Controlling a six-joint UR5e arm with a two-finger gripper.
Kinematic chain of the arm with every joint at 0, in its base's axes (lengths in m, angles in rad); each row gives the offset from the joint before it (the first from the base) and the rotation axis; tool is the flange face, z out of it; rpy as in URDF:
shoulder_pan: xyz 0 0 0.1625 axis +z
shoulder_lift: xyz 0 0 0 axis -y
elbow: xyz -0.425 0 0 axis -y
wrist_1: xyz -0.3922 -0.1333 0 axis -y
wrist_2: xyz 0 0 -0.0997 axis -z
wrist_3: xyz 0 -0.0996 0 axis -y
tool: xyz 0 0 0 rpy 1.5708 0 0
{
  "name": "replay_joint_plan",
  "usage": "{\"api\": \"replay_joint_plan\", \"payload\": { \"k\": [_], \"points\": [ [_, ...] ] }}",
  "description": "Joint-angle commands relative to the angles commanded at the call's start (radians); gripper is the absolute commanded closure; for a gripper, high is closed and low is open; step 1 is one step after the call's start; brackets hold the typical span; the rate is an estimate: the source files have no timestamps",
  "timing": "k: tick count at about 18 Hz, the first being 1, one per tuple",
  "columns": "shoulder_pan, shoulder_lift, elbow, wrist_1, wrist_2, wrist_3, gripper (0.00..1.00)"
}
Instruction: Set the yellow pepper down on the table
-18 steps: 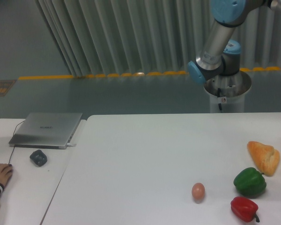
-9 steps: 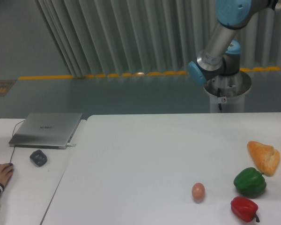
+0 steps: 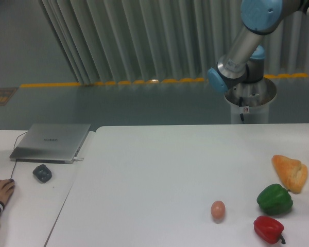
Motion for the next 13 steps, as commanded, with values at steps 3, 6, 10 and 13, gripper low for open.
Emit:
{"api": "replay_joint_plan", "payload": {
  "k": [3, 6, 10, 13],
  "points": [
    [0.017, -0.008, 0.002, 0.000, -0.008, 0.003, 0.00],
    [0.017, -0.009, 0.000, 0.000, -0.012, -0.012, 0.00],
    [0.017, -0.011, -0.005, 0.000, -0.011, -0.052, 0.00],
    [0.015, -0.014, -0.005, 0.000, -0.011, -0.066, 0.10]
  ]
}}
